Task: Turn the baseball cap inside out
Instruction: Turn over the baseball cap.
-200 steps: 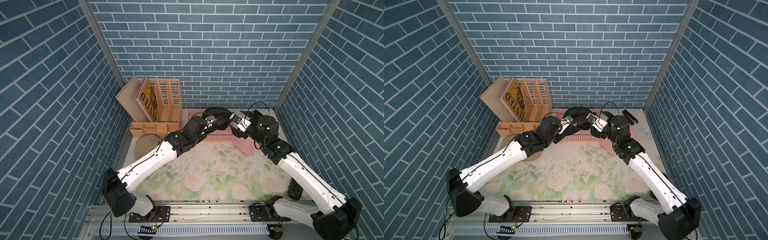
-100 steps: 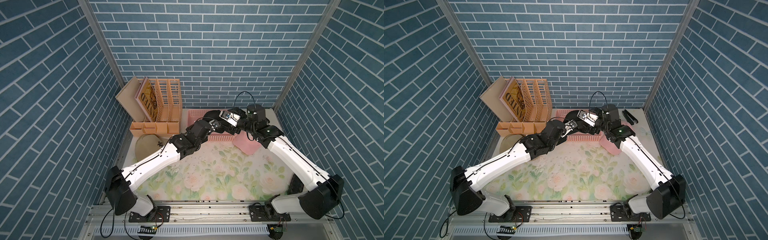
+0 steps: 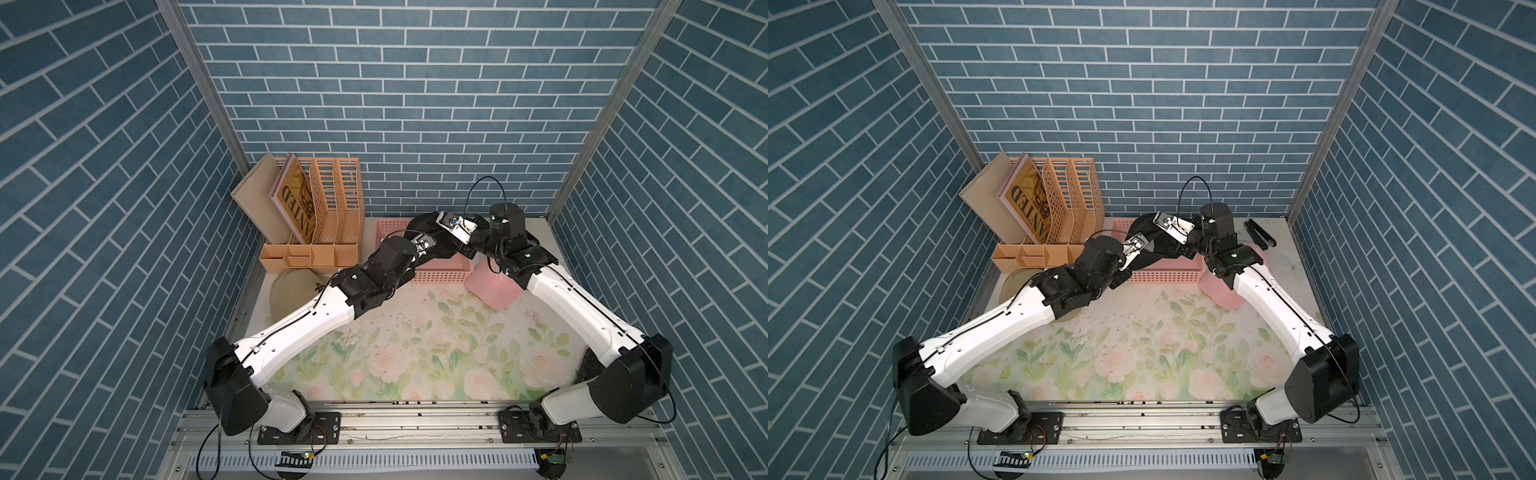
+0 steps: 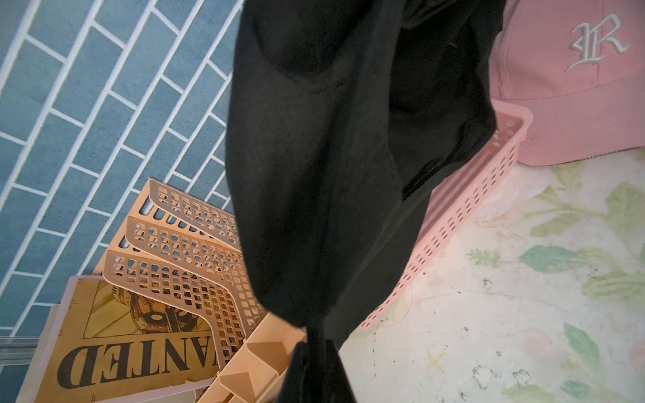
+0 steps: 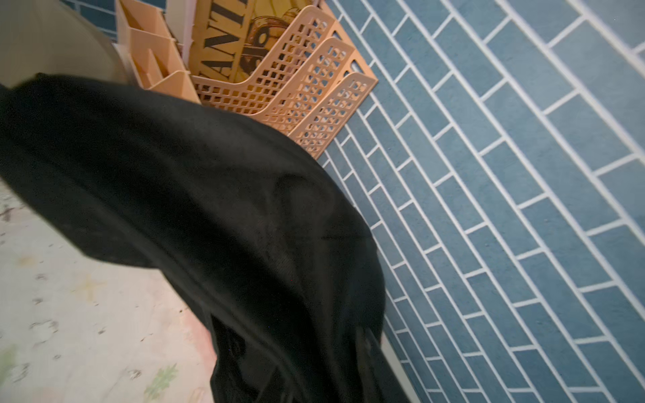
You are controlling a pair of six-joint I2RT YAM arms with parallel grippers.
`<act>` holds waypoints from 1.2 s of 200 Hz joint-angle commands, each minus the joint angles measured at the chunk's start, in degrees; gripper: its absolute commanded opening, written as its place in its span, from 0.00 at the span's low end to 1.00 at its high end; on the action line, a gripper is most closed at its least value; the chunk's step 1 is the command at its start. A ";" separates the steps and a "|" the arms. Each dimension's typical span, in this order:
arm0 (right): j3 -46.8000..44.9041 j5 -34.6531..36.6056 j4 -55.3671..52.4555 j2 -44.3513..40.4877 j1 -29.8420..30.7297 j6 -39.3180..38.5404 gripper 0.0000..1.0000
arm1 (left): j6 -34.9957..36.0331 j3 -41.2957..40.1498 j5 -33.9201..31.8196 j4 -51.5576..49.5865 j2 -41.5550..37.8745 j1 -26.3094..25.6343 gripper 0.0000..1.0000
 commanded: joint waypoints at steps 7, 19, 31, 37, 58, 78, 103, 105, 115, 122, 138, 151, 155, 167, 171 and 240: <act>-3.53 7.51 14.81 -4.25 -0.85 9.24 0.41 | -11.52 4.24 5.59 -5.02 2.87 2.68 0.00; -4.96 8.50 18.10 -5.37 -0.68 10.49 0.41 | -13.67 4.58 8.87 -5.19 3.52 2.97 0.00; -6.50 10.75 21.52 -6.19 -0.54 11.98 0.46 | -15.58 4.59 12.11 -4.99 3.70 3.18 0.00; -6.83 11.04 22.12 -6.40 -0.51 12.30 0.46 | -16.43 4.61 13.82 -5.06 3.73 3.34 0.00; -8.45 11.49 24.71 -6.60 -0.36 12.83 0.36 | -18.65 4.10 19.38 -3.91 2.97 3.37 0.00; -10.27 12.40 28.70 -6.25 -0.15 14.13 0.34 | -21.98 3.85 22.60 -3.10 2.48 3.69 0.00; -13.92 17.69 39.66 -5.88 1.63 17.43 0.21 | -27.81 2.17 25.36 0.02 1.22 5.18 0.00; -14.07 17.72 40.22 -5.88 1.73 17.71 0.21 | -28.25 1.97 25.75 0.38 0.99 5.38 0.00; -14.18 15.94 40.99 -5.68 2.11 19.96 0.23 | -31.06 0.84 27.21 2.26 -0.13 6.74 0.00; -12.52 11.75 38.16 -5.05 2.14 21.60 0.27 | -33.40 -0.17 27.93 3.72 -1.08 8.05 0.00; -7.38 7.18 28.14 -2.44 4.18 21.47 0.40 | -37.03 -2.64 32.17 7.83 -3.50 11.05 0.00; -6.26 7.70 24.03 -1.66 5.83 19.59 0.57 | -38.60 -3.29 34.21 9.68 -4.81 12.27 0.00; -6.33 8.23 23.22 -1.73 5.96 19.22 0.59 | -38.65 -3.09 34.33 9.71 -5.02 12.31 0.00; -7.50 10.42 22.46 -2.78 5.88 19.37 0.62 | -38.59 -2.40 34.47 9.32 -5.52 12.33 0.00; -8.18 11.31 22.74 -3.34 5.82 19.34 0.64 | -38.45 -2.15 34.90 9.11 -5.62 12.32 0.00; -16.34 3.69 28.78 -9.66 4.69 32.56 0.10 | -35.76 -3.91 29.51 10.22 -5.65 11.08 0.00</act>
